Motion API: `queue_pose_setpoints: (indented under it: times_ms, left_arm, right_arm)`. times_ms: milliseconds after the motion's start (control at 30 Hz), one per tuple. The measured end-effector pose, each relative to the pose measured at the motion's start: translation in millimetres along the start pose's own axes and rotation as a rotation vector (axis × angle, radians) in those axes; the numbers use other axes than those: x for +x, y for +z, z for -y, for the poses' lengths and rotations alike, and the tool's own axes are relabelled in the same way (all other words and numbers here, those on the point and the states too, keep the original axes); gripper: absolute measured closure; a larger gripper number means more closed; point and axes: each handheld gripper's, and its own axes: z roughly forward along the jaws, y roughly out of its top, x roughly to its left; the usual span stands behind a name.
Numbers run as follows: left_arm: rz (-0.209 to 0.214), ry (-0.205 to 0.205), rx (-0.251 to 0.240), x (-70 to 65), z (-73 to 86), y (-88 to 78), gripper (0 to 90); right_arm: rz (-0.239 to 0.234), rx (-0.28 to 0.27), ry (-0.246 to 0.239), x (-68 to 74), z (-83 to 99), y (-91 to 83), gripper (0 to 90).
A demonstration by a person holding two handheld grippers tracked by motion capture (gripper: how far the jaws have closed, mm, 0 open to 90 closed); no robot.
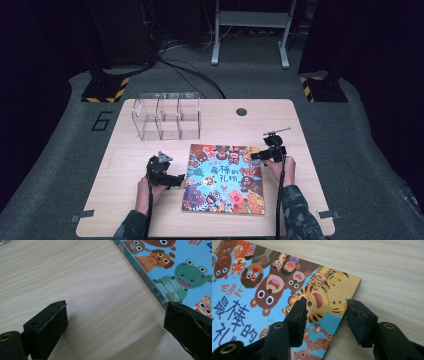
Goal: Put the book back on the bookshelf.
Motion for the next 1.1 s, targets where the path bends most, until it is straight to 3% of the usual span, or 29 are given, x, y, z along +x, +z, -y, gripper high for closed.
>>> queue_pose_setpoints:
  times_ms: [67,100,267,533,567,767,967,1100]
  left_arm:
    - [-0.011,0.005,-0.010,-0.7,-0.1,1.1,4.9]
    - [-0.025,0.038,0.004,-2.6,-0.3,1.9,4.5]
    - [-0.024,0.046,-0.004,-4.3,0.8,2.3,4.1]
    - [-0.028,0.043,-0.014,-1.1,4.7,-0.4,4.3]
    - [-0.026,0.028,-0.015,-0.3,6.3,-1.3,4.4]
    - [-0.033,0.033,-0.019,1.5,6.8,-1.7,4.3]
    - [-0.018,0.049,-0.022,-4.1,4.1,1.7,3.6]
    - [-0.031,0.050,-0.031,-6.5,3.0,4.1,2.2]
  right_arm:
    - [0.021,0.012,0.008,0.6,-0.6,1.2,54.2]
    - [0.018,0.027,0.016,0.4,-0.5,2.2,53.8]
    - [0.004,0.018,0.029,-4.2,0.5,2.5,55.1]
    - [-0.053,0.015,0.119,-9.3,3.3,-0.4,57.0]
    - [-0.054,0.007,0.110,-9.9,3.3,-0.7,57.0]
    - [-0.017,0.014,0.067,-6.2,1.1,0.0,57.2]
    - [-0.013,0.013,0.077,-6.1,1.6,1.9,56.1]
    - [-0.004,0.013,0.083,-4.4,1.6,1.9,56.4]
